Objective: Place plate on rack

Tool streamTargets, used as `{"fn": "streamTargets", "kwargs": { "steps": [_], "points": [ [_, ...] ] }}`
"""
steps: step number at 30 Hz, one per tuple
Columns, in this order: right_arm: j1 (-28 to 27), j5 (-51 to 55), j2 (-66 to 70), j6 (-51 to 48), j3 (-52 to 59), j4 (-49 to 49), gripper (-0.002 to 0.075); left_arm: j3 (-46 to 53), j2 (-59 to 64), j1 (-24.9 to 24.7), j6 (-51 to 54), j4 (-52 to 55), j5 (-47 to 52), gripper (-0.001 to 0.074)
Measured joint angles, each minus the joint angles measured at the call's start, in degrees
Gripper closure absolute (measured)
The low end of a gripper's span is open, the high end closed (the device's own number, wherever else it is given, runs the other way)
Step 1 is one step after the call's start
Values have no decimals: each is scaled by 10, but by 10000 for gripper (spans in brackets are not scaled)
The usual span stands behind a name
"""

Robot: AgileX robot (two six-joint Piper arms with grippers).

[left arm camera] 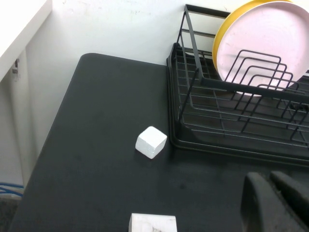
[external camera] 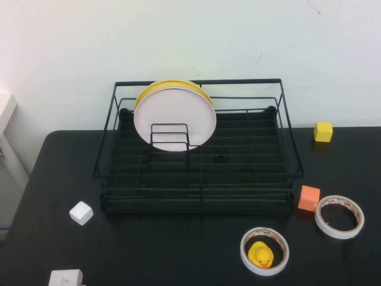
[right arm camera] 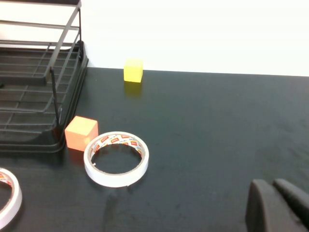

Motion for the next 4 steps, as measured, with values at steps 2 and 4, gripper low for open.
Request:
{"fn": "streamTargets", "kwargs": {
  "steps": [2, 4],
  "points": [
    [0, 0, 0, 0, 0, 0, 728, 0, 0, 0, 0, 0, 0, 736],
    [0, 0, 0, 0, 0, 0, 728, 0, 0, 0, 0, 0, 0, 736]
  ]
}}
